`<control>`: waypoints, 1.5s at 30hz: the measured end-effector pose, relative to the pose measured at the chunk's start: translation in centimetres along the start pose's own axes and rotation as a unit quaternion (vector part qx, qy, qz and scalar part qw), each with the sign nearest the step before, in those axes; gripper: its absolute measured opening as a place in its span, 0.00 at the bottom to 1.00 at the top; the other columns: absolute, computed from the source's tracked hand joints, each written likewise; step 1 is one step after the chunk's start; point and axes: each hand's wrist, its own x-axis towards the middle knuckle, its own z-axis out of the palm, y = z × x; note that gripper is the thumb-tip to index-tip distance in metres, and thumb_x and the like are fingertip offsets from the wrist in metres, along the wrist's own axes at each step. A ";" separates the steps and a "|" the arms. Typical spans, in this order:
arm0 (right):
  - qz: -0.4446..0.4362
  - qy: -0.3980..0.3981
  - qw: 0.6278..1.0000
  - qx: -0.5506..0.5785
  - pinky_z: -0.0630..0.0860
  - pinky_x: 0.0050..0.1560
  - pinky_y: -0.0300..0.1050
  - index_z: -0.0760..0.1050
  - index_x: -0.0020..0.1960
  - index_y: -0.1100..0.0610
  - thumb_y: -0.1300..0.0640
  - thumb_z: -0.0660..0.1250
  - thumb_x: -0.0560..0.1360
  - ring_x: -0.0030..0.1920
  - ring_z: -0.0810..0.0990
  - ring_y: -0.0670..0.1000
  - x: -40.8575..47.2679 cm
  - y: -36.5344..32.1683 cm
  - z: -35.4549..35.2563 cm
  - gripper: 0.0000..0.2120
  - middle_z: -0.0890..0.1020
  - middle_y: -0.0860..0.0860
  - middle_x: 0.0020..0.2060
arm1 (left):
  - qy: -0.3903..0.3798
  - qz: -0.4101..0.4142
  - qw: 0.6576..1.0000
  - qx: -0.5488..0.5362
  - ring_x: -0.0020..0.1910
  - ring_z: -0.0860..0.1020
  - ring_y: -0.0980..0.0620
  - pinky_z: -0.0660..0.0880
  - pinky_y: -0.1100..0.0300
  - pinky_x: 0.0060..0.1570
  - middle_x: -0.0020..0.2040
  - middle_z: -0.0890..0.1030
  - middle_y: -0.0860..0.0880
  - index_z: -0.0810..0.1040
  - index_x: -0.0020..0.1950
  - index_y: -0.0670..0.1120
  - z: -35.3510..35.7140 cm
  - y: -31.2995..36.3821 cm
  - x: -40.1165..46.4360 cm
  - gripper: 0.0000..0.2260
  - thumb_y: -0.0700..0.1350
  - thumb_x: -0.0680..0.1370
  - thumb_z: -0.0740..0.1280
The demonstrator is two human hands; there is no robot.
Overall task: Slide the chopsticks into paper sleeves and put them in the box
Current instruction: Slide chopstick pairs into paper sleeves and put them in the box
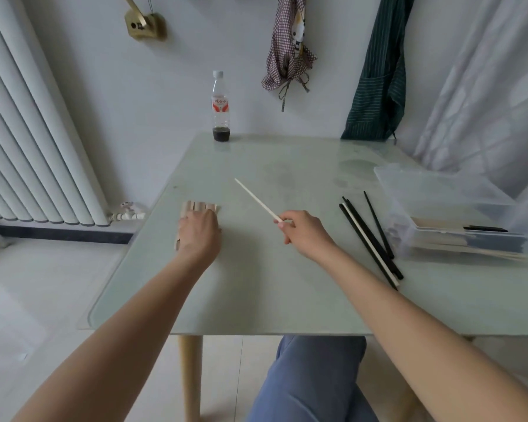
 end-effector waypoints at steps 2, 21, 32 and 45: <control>0.018 -0.004 0.999 0.033 0.73 0.36 0.42 0.74 0.54 0.61 0.62 0.55 0.79 0.31 0.73 0.50 0.1 0.2 0.2 0.10 0.78 0.55 0.36 | 0.027 0.016 0.998 0.049 0.59 0.73 0.40 0.75 0.50 0.52 0.58 0.75 0.41 0.73 0.61 0.42 0.3 0.1 0.1 0.14 0.35 0.75 0.63; 0.032 -0.011 0.993 0.116 0.79 0.32 0.37 0.74 0.53 0.63 0.66 0.54 0.78 0.31 0.76 0.49 -0.1 1.5 -0.4 0.10 0.77 0.56 0.40 | 0.035 -0.005 0.992 0.121 0.62 0.68 0.41 0.70 0.54 0.52 0.62 0.70 0.40 0.70 0.63 0.42 1.3 1.0 0.5 0.13 0.37 0.79 0.58; 0.035 -0.017 0.991 0.127 0.81 0.33 0.40 0.74 0.51 0.63 0.67 0.54 0.78 0.31 0.75 0.50 -0.1 1.8 -0.9 0.10 0.77 0.56 0.40 | 0.062 0.127 0.955 0.259 0.55 0.77 0.47 0.66 0.63 0.36 0.53 0.79 0.46 0.77 0.54 0.44 0.1 1.7 1.3 0.12 0.32 0.74 0.64; 0.038 -0.025 0.991 0.127 0.80 0.33 0.40 0.74 0.53 0.63 0.66 0.54 0.79 0.31 0.75 0.50 -0.2 1.7 -0.8 0.10 0.77 0.55 0.40 | 0.076 0.114 0.959 0.250 0.54 0.79 0.46 0.65 0.60 0.38 0.54 0.79 0.45 0.76 0.56 0.42 0.1 1.5 1.5 0.10 0.34 0.78 0.59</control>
